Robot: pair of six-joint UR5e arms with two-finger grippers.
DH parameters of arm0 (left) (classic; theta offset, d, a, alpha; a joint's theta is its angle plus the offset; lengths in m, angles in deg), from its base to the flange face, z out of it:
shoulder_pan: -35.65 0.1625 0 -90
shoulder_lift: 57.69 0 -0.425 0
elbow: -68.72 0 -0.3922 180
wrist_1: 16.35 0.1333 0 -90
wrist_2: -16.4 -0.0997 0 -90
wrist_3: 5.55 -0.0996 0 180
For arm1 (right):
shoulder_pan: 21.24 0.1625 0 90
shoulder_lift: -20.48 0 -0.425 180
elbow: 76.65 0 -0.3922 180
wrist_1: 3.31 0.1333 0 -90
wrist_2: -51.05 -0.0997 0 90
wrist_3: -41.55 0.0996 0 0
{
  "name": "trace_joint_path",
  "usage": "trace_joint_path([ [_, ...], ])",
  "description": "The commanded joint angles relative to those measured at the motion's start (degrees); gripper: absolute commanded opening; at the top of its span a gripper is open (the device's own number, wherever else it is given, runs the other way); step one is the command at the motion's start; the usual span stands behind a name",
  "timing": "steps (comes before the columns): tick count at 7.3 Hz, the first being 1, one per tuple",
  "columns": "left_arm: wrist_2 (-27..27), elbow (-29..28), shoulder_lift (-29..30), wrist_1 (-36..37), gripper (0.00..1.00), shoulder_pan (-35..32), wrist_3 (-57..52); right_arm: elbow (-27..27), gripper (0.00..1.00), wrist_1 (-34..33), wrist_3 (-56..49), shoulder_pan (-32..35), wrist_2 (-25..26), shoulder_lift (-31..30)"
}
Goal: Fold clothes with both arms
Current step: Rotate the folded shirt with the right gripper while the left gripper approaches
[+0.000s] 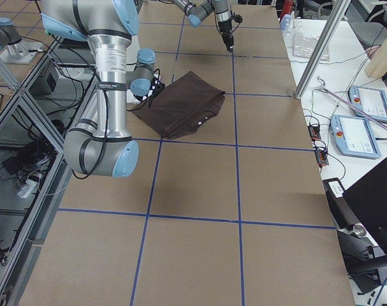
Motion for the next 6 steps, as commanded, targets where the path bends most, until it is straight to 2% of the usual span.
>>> trace_joint_path([
  [1,0.9,6.9,-5.2,-0.1,0.75,7.3,4.4,-0.5,1.0,-0.7,0.2,7.4,1.7,2.0],
  [2,-3.1,8.6,-6.5,0.2,1.0,12.4,8.1,0.1,1.0,-0.7,0.2,7.4,4.6,2.8],
  [3,-5.4,8.6,-6.5,2.1,1.0,16.9,9.1,0.3,1.0,-0.7,0.3,7.6,5.8,2.9],
  [4,-9.1,7.4,-6.4,3.9,1.0,20.3,9.1,0.9,1.0,-0.8,0.1,7.3,11.7,2.8],
  [6,-9.9,5.8,-5.9,5.5,0.95,22.8,9.1,2.2,1.0,-0.9,-0.4,6.2,13.4,2.6],
])
